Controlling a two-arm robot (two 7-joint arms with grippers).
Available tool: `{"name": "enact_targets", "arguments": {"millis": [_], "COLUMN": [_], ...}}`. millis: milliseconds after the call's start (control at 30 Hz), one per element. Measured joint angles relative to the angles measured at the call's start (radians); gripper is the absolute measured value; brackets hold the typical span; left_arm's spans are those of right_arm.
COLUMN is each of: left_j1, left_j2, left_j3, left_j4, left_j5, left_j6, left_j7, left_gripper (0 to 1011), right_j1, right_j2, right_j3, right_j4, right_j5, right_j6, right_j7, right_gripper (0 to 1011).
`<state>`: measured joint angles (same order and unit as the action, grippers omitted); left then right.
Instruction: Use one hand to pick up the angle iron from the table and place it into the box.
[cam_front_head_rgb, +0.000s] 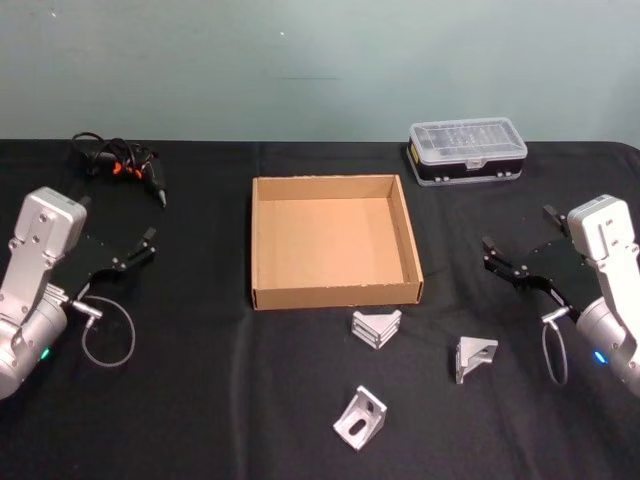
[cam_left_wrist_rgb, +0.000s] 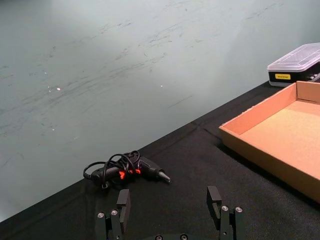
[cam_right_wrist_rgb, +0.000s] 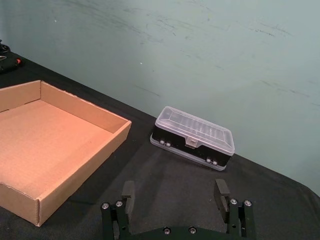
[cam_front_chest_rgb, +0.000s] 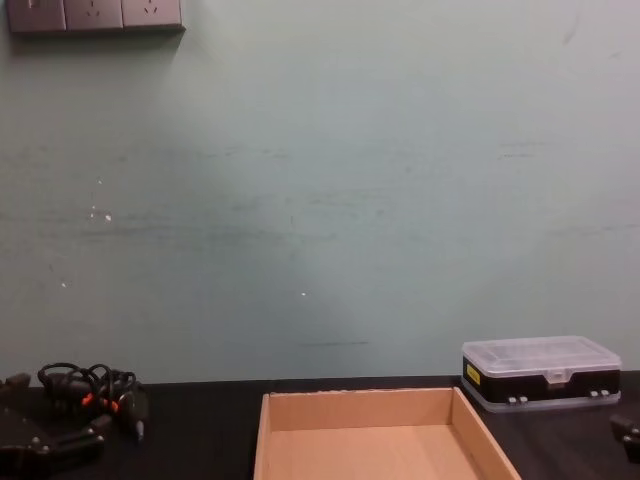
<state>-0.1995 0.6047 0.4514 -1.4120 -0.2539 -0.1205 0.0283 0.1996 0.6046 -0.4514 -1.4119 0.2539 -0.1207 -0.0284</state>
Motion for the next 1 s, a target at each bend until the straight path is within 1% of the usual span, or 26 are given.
{"name": "enact_targets", "arguments": {"millis": [1000], "left_j1": [0.000], "left_j2": [0.000], "left_j3": [0.000], "left_j4": [0.000], "left_j5": [0.000], "left_j6": [0.000], "left_j7": [0.000], "left_gripper": [1005], "right_j1": [0.000], "right_j2": [0.000], "right_j3": [0.000], "right_j4": [0.000], "right_j5": [0.000], "right_j6": [0.000], "right_j7": [0.000], "right_gripper": [1004]}}
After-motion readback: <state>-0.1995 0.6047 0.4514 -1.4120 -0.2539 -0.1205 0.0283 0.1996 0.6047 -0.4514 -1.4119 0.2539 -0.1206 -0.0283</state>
